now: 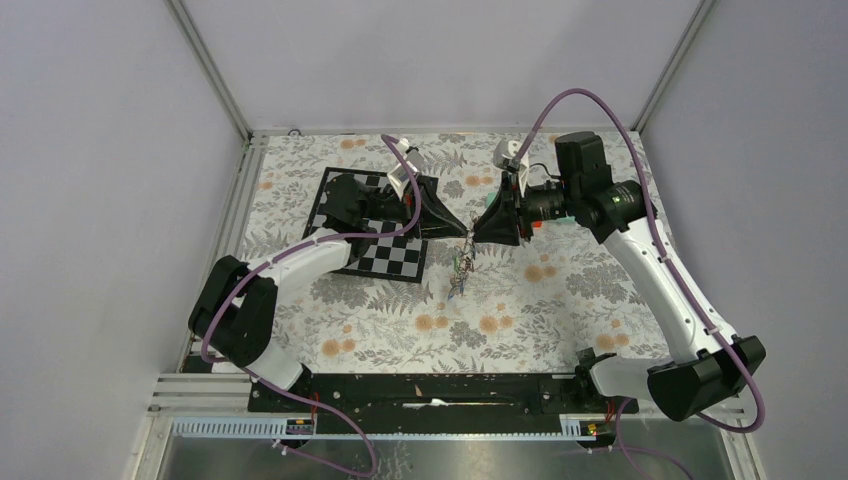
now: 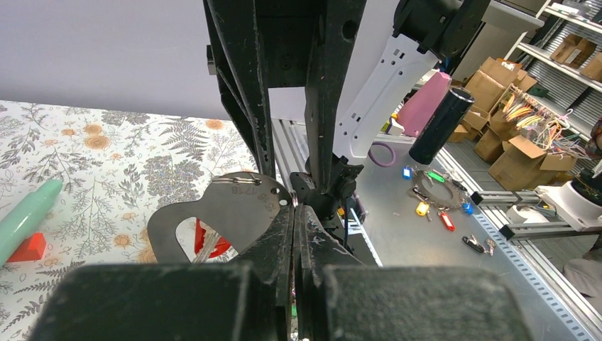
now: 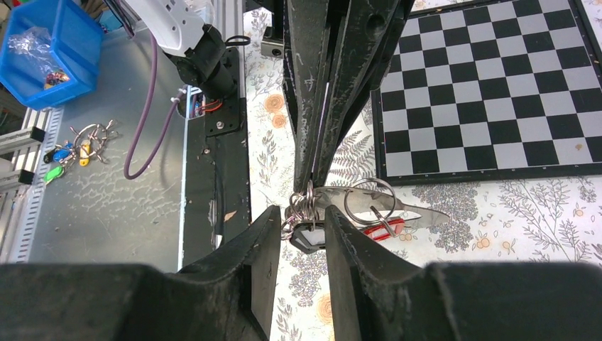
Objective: Put the keys on the keyring
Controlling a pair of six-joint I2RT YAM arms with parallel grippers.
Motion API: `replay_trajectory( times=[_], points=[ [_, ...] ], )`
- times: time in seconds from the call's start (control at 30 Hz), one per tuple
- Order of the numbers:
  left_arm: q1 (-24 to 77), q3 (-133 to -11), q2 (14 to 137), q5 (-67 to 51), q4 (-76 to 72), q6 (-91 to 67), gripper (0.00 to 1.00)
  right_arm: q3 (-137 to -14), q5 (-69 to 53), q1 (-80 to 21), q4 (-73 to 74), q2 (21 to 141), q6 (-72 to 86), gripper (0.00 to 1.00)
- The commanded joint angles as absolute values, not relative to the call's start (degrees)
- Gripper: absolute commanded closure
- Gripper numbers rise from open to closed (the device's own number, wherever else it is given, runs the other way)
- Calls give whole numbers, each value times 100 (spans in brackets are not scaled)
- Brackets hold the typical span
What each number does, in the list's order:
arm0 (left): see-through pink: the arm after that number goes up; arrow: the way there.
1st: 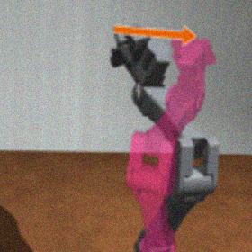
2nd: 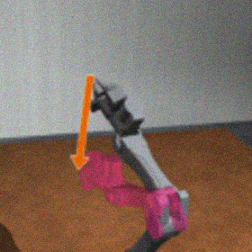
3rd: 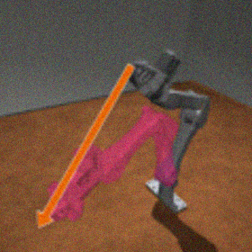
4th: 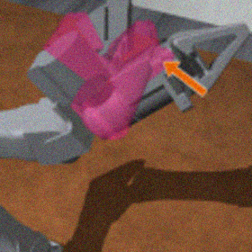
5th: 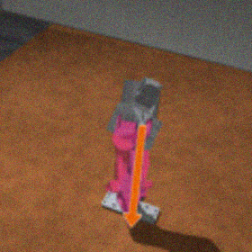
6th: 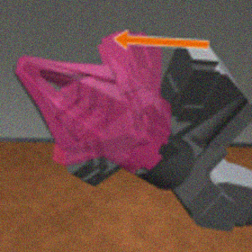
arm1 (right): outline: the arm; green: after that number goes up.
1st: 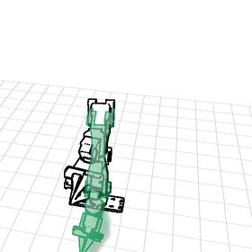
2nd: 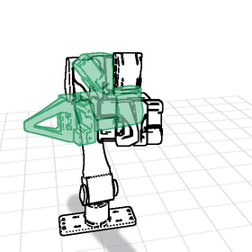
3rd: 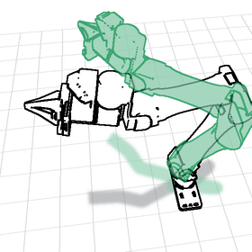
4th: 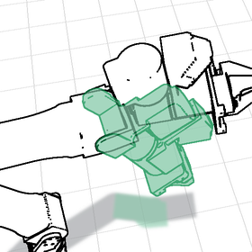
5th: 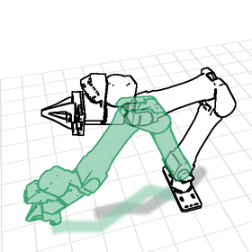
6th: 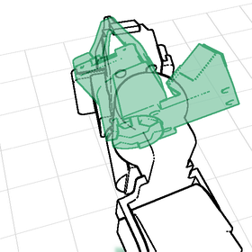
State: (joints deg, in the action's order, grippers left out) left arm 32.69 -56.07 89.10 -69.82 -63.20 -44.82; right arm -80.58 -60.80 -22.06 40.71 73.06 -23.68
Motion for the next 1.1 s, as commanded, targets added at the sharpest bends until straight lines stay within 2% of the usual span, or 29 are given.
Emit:
replay_trajectory(
  times=[0.0, 0.37, 0.53, 0.7, 0.83, 0.93, 1.07],
  points=[
    [3294, -5643, 8888, -6794, -6781, -4552, 100, -8174, -6284, -2228, 3847, 7371, -2269, 63],
    [3304, -5651, 8916, -6794, -6829, -4597, 100, -8112, -6249, -2362, 3750, 7498, -2225, 65],
    [3300, -5635, 8925, -6794, -6845, -4597, 100, -8118, -6287, -2373, 3722, 7498, -2207, 74],
    [3296, -5629, 8935, -6794, -6830, -4571, 100, -8214, -6167, -2373, 3850, 7484, -2270, 100],
    [3296, -5777, 8923, -6925, -6241, -4103, 100, -8414, -5693, -2417, 4171, 7486, -2447, 100],
    [3272, -6005, 8871, -7016, -5277, -3304, 86, -8631, -5199, -2559, 4587, 7571, -2632, 100],
    [3270, -6441, 8879, -7096, -3963, -2255, 74, -8935, -4738, -2673, 5094, 7790, -2724, 100]
  ],
)
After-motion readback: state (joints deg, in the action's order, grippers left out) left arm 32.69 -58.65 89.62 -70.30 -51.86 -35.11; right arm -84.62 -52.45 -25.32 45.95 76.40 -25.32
